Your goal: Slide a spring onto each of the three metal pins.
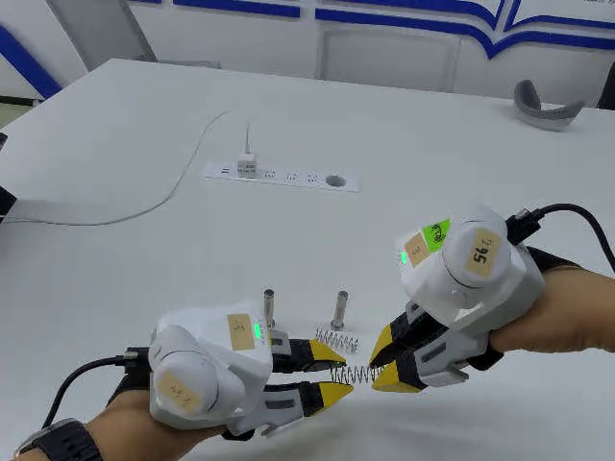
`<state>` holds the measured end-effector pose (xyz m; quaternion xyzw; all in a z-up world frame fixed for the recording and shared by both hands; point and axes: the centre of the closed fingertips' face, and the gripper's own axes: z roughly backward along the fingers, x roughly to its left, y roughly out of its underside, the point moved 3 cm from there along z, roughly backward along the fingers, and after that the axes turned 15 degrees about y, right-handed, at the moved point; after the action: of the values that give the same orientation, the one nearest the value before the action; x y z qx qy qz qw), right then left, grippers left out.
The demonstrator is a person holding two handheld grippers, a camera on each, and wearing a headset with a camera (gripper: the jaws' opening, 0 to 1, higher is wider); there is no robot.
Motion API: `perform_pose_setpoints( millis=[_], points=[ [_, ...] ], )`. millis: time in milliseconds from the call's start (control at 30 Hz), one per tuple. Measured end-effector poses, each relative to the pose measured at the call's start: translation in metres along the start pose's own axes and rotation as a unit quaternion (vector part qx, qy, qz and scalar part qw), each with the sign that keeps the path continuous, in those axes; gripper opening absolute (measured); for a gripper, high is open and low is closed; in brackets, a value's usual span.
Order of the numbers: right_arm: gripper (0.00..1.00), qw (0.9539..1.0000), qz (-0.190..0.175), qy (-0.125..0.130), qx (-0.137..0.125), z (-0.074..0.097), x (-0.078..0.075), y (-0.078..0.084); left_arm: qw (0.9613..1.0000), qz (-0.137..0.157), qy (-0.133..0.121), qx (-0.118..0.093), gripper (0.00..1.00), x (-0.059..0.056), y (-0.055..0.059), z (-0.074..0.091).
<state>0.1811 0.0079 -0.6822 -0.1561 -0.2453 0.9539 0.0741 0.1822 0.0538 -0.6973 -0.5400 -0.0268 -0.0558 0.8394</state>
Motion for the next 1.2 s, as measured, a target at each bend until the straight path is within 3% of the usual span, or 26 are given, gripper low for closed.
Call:
perform_pose_setpoints(
  millis=[400,967,1200],
  points=[
    [0.12,0.9999,0.005,0.003,-0.008,0.008,0.001,-0.014,0.9999,-0.004,0.007,0.010,0.11,-0.002,0.002,-0.003],
    [0.12,0.9992,0.010,0.018,-0.036,0.011,0.000,-0.035,0.9999,0.015,-0.001,-0.008,0.11,0.001,0.000,-0.004],
    [0.15,0.9994,0.011,0.017,-0.028,0.010,0.000,-0.034,0.9996,0.023,-0.002,-0.014,0.10,-0.001,0.001,-0.004]
  ],
)
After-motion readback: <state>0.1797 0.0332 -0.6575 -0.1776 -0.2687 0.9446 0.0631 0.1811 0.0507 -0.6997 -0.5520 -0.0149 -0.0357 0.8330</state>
